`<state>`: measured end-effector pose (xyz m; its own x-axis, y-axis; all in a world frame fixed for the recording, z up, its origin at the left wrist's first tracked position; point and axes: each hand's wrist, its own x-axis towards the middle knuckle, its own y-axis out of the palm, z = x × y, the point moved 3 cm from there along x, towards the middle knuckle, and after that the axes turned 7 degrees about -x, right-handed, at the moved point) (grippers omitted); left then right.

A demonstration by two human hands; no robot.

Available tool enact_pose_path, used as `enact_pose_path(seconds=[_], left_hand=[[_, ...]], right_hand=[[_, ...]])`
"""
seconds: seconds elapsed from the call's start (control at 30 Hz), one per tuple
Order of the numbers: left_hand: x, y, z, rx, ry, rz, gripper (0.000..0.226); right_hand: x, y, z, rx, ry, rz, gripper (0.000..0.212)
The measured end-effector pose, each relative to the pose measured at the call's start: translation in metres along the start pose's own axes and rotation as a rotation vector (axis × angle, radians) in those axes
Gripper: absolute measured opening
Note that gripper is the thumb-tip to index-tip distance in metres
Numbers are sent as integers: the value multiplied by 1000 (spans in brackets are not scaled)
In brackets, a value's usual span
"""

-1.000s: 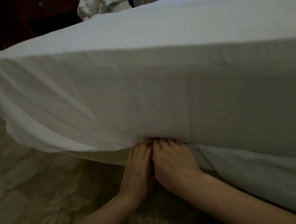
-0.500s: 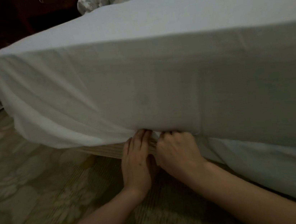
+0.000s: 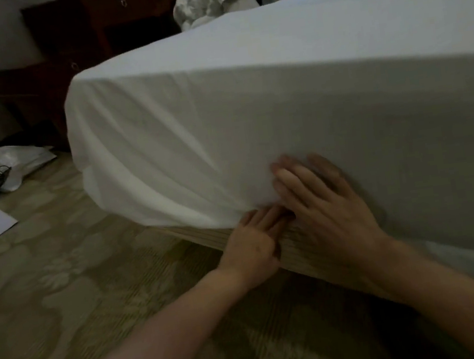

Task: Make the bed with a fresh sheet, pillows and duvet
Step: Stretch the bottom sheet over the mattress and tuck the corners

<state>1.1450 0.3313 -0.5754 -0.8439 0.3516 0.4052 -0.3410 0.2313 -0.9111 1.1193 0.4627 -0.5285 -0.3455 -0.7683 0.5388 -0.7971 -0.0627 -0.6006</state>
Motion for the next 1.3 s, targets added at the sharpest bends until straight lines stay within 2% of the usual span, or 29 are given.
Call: enact_pose_path(seconds=[0.07, 0.13, 0.2, 0.27, 0.4, 0.53, 0.6, 0.7, 0.83, 0.97, 1.07, 1.17, 1.23, 1.3], left_hand=[[-5, -4, 13, 58, 63, 19, 56], [-9, -9, 22, 66, 69, -49, 49], [-10, -8, 25, 87, 65, -103, 45], [-15, -2, 26, 110, 52, -101, 48], [-34, 9, 39, 154, -6, 25, 67], [-27, 11, 40, 59, -96, 27, 72], [-22, 12, 33, 46, -154, 10, 73], [-16, 15, 24, 52, -228, -24, 67], [-8, 17, 18, 71, -245, -96, 56], [-7, 5, 33, -83, -117, -111, 54], [-21, -5, 53, -89, -9, -120, 52], [-41, -13, 79, 32, -128, -196, 51], [-50, -13, 93, 67, -251, -173, 53], [-51, -8, 99, 83, -320, -142, 58]], right_hand=[[7, 1, -14, -103, -56, 77, 79], [9, 5, -17, -138, -52, 95, 90], [11, 9, -11, -170, -21, 62, 85], [14, 15, -4, -202, 22, -8, 72], [24, 24, 4, -190, 17, -141, 50], [23, 25, 1, -159, -41, -131, 49], [28, 20, 1, -176, -128, -133, 48], [44, 17, 3, -242, -263, -98, 52], [67, 23, 18, -358, -286, -65, 58], [75, 26, 24, -389, -312, -59, 62], [73, 25, 24, -413, -320, -13, 61], [72, 24, 22, -378, -337, 6, 64], [71, 23, 21, -383, -354, -4, 67], [72, 25, 20, -339, -343, -23, 61]])
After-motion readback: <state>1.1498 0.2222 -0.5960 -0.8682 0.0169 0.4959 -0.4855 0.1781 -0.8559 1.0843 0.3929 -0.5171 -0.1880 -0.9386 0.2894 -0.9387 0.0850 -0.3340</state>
